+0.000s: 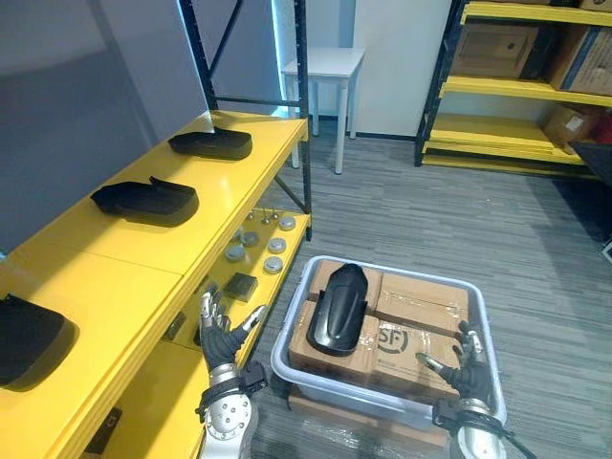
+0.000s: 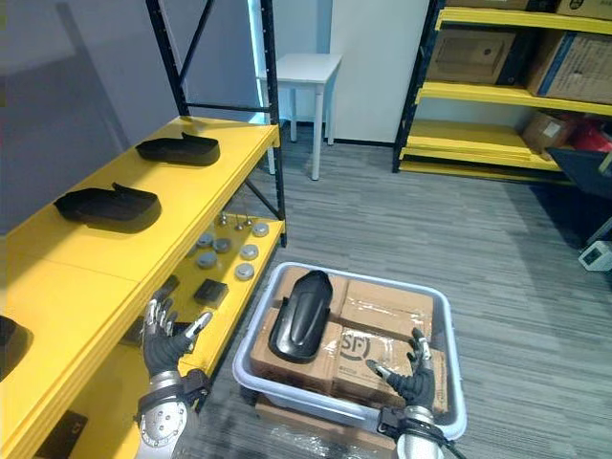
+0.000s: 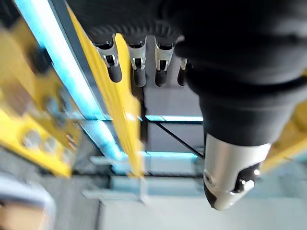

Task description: Walk over and take plastic housings, then place them on the shelf

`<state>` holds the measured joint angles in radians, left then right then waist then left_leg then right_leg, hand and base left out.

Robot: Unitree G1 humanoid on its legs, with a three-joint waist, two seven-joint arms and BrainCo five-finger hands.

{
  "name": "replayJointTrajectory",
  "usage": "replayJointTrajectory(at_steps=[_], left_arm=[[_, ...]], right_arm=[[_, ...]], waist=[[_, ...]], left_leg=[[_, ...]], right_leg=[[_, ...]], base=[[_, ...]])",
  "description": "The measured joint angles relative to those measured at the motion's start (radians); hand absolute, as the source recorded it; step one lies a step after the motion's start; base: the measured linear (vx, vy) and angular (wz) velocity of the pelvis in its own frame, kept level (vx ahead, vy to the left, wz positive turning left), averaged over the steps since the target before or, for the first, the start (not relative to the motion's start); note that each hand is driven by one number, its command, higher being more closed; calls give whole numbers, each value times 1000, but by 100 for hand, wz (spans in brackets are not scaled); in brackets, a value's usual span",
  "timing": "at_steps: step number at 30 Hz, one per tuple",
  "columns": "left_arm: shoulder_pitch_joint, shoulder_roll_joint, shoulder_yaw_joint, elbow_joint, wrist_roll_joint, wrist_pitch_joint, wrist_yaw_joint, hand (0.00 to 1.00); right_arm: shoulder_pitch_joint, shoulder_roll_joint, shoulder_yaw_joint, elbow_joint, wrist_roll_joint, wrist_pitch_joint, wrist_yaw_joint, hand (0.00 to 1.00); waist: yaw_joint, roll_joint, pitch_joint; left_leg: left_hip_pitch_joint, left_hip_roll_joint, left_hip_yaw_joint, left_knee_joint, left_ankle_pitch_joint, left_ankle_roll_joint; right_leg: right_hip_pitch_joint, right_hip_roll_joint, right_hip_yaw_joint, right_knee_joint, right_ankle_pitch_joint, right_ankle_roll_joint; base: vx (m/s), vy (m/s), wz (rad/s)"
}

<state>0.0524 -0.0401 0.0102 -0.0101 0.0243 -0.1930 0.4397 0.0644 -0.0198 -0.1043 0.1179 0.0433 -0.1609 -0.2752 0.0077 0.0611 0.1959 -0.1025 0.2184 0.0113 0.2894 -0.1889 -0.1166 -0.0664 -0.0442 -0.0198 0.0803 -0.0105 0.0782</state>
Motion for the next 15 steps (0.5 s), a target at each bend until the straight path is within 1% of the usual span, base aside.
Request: replayJointTrajectory(at_steps=[1, 2, 3, 4, 6, 7, 8, 10, 12, 15], left_arm=[[-3, 12, 7, 25, 0, 2, -5, 0], [3, 37, 1, 58, 1, 3, -12, 0], [4, 64, -3, 102, 16, 3, -18, 0], [1, 77, -6, 123, 25, 5, -23, 0], [-23, 122, -28, 204, 44, 7, -37, 0], [-26, 130, -33, 222, 49, 8, -38, 0], [-37, 141, -41, 259, 59, 8, -43, 0], [-56, 148, -56, 348, 57, 8, -54, 0], [-83, 154, -93, 444, 54, 9, -63, 0], [-119, 153, -143, 556, 39, 7, -90, 0]], right_arm=[[-42, 0, -3, 16, -17, 2, -7, 0], [-125, -3, -14, 47, -30, 11, -25, 0], [-222, -13, -19, 105, -51, 17, -54, 0], [-273, -18, -23, 133, -55, 20, -69, 0], [-467, -25, -81, 219, -61, 35, -122, 0], [-512, -27, -96, 236, -65, 41, -142, 0], [-603, -38, -116, 274, -72, 52, -176, 0], [-721, -90, -132, 332, -92, 75, -228, 0], [-803, -137, -149, 368, -95, 98, -274, 0], [-864, -166, -181, 419, -103, 120, -322, 0]], waist=[[11, -2, 34], [13, 0, 86], [18, -2, 112], [24, -3, 120], [59, -4, 176], [66, -5, 187], [75, -6, 212], [87, -6, 229], [89, -5, 240], [90, -5, 248]], left_leg=[[-7, -13, 1, 2, 3, -4], [-25, -32, -2, 19, 6, 1], [-62, -47, -3, 25, 15, 7], [-87, -52, -3, 25, 22, 10], [-145, -70, 1, 4, 56, 15], [-156, -72, 4, -2, 62, 15], [-171, -76, 7, -13, 72, 16], [-204, -77, 9, -24, 91, 15], [-230, -77, 7, -21, 95, 15], [-243, -78, -3, -16, 95, 15]], right_leg=[[-6, -13, 5, -4, 10, 8], [-13, -31, 4, -4, 20, 18], [-46, -45, 6, -6, 37, 25], [-67, -49, 7, -13, 50, 25], [-108, -64, 13, -78, 114, 30], [-116, -65, 16, -92, 126, 29], [-127, -68, 20, -114, 146, 30], [-160, -68, 28, -130, 167, 29], [-182, -67, 29, -137, 178, 28], [-188, -67, 27, -137, 180, 28]], base=[[-148, 172, 4], [-225, 213, 5], [-208, 165, 9], [-235, 143, 2], [-196, 83, -3], [-141, 31, -8], [-119, 20, -6], [-63, 12, -4], [-17, 11, -1], [-3, 19, 5]])
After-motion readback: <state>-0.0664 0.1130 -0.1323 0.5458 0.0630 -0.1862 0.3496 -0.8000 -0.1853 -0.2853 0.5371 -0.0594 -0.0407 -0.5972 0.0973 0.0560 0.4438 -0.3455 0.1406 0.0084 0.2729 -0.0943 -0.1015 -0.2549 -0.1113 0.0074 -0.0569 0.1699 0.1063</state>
